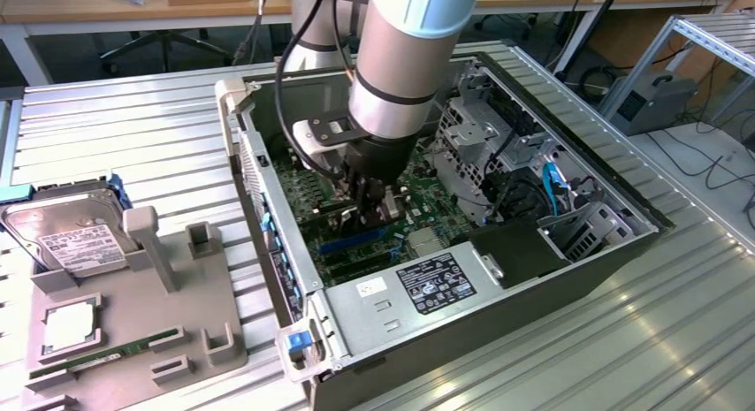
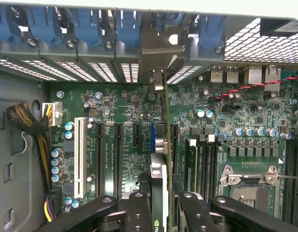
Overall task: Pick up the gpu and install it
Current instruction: 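Insert the gpu into the slot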
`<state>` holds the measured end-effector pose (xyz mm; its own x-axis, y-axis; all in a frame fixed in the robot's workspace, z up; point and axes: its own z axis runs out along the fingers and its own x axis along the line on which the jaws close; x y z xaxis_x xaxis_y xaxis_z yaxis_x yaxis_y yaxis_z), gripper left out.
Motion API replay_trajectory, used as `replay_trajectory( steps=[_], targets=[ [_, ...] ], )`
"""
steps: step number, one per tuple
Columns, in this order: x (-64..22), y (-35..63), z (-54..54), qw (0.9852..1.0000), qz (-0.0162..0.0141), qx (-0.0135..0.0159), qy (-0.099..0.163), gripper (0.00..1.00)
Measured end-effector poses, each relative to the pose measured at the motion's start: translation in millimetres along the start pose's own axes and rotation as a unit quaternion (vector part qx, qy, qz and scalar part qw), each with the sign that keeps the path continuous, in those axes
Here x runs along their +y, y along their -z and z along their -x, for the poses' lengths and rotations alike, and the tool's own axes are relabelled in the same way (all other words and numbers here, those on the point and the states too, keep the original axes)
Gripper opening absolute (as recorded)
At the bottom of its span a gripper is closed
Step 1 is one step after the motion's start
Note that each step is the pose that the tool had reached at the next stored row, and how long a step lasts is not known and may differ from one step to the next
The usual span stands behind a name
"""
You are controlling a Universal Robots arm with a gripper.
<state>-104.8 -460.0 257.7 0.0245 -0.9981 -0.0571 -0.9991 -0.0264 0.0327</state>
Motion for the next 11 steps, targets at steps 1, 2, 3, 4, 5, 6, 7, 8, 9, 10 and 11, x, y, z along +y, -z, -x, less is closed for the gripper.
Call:
replay_trajectory(
  steps=[1, 2, 3, 4, 5, 6, 7, 8, 9, 10, 11],
  targets=[
    [0.0, -0.5, -0.1, 1.0, 0.0001, 0.0001, 0.0, 0.27],
    [0.0, -0.6, -0.1, 1.0, 0.0001, 0.0002, 0.0, 0.27],
    [0.0, -0.6, -0.1, 1.0, 0.0001, 0.0003, 0.0, 0.27],
    [0.0, -0.6, -0.1, 1.0, 0.0001, 0.0003, 0.0, 0.27],
    [0.0, -0.6, -0.1, 1.0, 0.0001, 0.0003, 0.0, 0.27],
    [0.0, -0.6, -0.1, 1.0, 0.0001, 0.0002, 0.0, 0.27],
    [0.0, -0.3, -0.1, 1.0, 0.0001, 0.0001, 0.0, 0.27],
    [0.1, 0.5, 0.0, 1.0, 0.0001, 0.0003, -0.001, 0.27],
    [0.1, 1.3, 0.0, 1.0, 0.0001, 0.0002, -0.001, 0.27],
    [0.1, 1.5, 0.1, 1.0, 0.0, 0.0001, -0.001, 0.27],
    [0.0, 1.5, 0.1, 1.0, -0.0001, 0.0001, -0.002, 0.27]
  ],
)
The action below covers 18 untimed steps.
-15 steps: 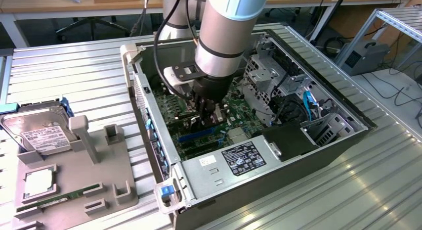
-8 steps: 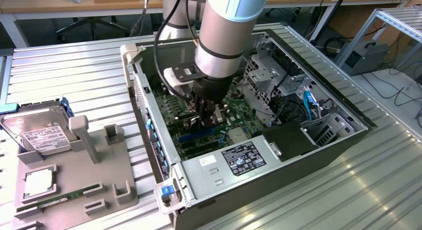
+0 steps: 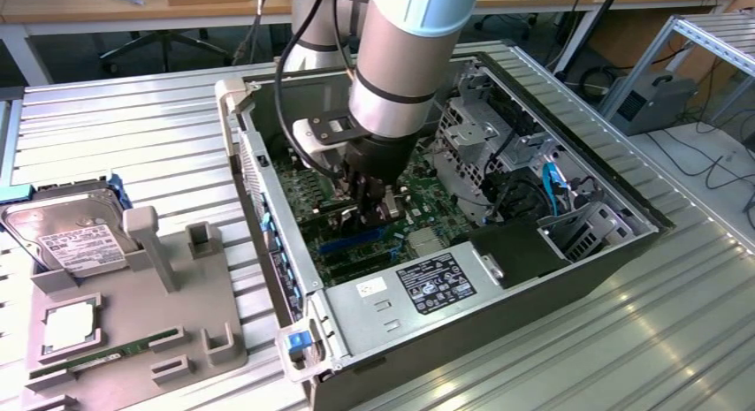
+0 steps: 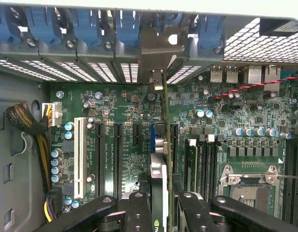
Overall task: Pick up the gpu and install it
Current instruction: 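Insert the gpu into the slot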
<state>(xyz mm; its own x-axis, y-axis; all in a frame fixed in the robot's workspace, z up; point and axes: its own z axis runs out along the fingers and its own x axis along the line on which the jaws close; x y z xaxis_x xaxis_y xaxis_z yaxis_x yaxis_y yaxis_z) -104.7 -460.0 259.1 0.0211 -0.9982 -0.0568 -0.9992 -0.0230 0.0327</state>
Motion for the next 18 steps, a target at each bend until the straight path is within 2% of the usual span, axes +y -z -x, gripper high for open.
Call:
replay_trajectory(
  steps=[6, 10, 13, 18],
  targets=[
    [-1.1, 0.2, 0.0, 1.0, -0.0002, 0.0005, -0.006, 0.27],
    [-1.1, 0.2, -0.2, 1.0, -0.0002, 0.0021, -0.006, 0.27],
    [-1.3, 0.3, -0.3, 1.0, -0.0002, 0.0048, -0.008, 0.27],
    [-1.7, 0.2, -0.4, 0.9999, -0.0005, 0.0054, -0.013, 0.27]
  ],
)
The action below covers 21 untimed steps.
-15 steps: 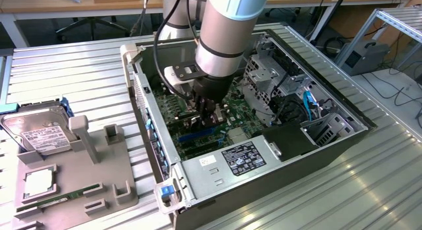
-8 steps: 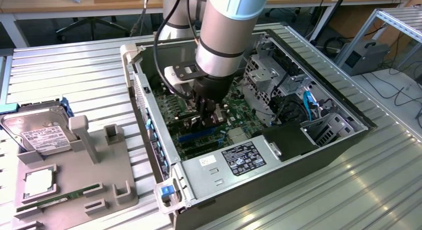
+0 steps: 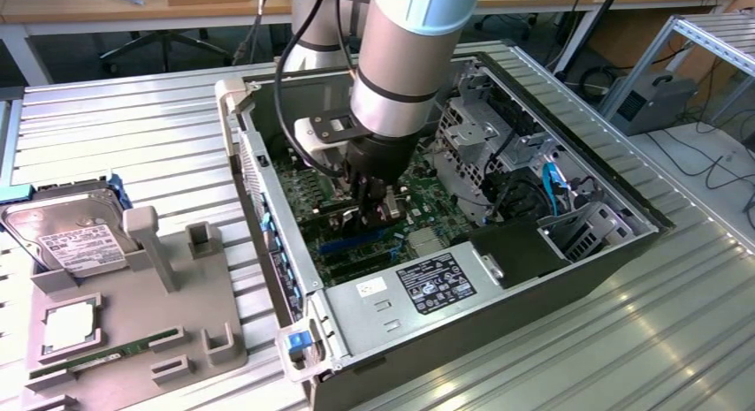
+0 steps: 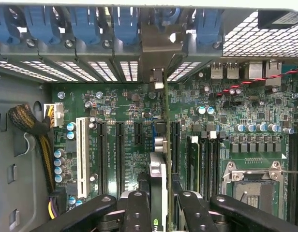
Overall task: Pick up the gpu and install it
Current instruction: 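Insert the gpu into the slot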
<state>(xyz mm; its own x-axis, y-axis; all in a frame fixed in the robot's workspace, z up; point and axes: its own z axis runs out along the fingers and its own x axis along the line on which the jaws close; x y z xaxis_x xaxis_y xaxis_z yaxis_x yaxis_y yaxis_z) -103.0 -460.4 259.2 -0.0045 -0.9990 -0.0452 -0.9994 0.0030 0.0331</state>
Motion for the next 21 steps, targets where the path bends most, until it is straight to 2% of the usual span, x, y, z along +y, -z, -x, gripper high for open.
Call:
replay_trajectory(
  steps=[21],
  targets=[
    [0.2, -1.1, -0.3, 0.9998, -0.0009, 0.0018, -0.019, 0.27]
  ],
)
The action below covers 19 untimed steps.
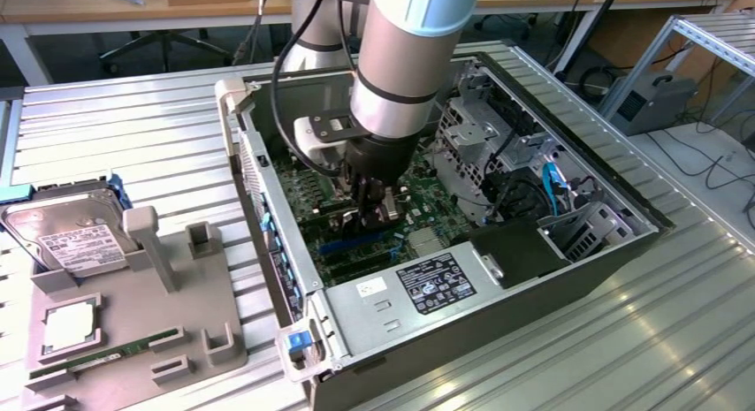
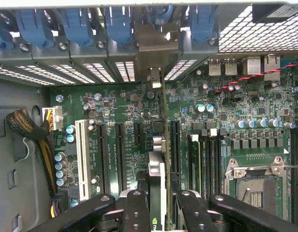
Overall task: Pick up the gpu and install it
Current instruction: 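Insert the gpu into the slot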
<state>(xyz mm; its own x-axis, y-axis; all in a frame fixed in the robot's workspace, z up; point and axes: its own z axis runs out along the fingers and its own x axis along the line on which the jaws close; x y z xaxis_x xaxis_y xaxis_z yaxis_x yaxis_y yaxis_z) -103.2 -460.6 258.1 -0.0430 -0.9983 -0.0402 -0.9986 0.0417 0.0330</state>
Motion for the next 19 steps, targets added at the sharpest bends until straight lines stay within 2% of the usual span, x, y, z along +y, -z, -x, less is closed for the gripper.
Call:
replay_trajectory(
  steps=[13, 19],
  targets=[
    [0.3, -3.5, -0.3, 1.0, -0.0003, -0.0003, -0.007, 0.27],
    [0.4, 1.0, -0.2, 1.0, -0.0004, -0.0001, -0.007, 0.27]
  ],
)
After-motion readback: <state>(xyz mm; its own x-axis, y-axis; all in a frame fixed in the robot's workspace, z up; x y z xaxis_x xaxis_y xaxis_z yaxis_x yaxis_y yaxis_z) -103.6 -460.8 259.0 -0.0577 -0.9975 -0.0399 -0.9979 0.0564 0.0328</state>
